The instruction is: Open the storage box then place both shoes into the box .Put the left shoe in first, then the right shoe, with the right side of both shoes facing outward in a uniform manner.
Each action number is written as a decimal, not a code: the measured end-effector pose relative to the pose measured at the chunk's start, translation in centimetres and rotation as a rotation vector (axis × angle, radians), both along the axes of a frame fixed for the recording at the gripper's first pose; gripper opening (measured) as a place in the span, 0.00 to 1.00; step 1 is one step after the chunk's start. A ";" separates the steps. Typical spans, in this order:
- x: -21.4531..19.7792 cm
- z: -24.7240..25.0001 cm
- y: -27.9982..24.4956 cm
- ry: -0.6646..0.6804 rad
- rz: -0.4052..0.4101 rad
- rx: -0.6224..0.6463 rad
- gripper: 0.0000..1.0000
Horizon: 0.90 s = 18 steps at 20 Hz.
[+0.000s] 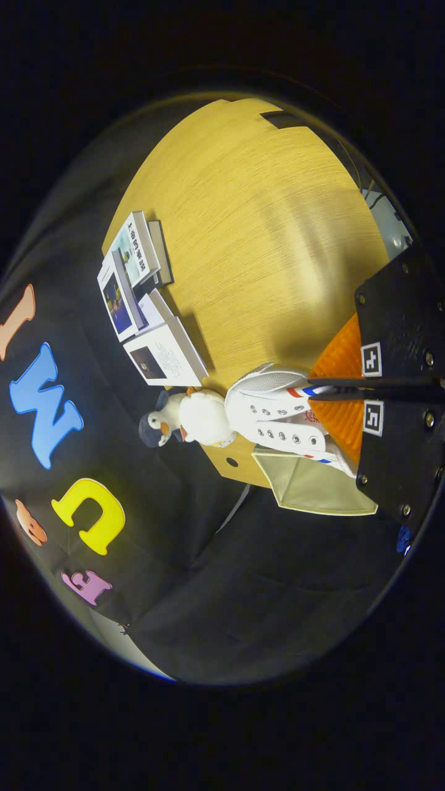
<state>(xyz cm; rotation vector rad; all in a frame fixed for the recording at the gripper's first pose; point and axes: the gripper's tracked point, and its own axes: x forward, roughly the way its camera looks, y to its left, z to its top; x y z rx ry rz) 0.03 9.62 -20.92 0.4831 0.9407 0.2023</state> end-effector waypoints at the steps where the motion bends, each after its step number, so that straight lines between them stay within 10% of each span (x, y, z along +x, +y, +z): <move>1: 0.0 0.3 0.7 -0.001 0.009 0.004 0.00; 18: -0.3 -1.7 12.6 -0.055 0.081 -0.055 0.00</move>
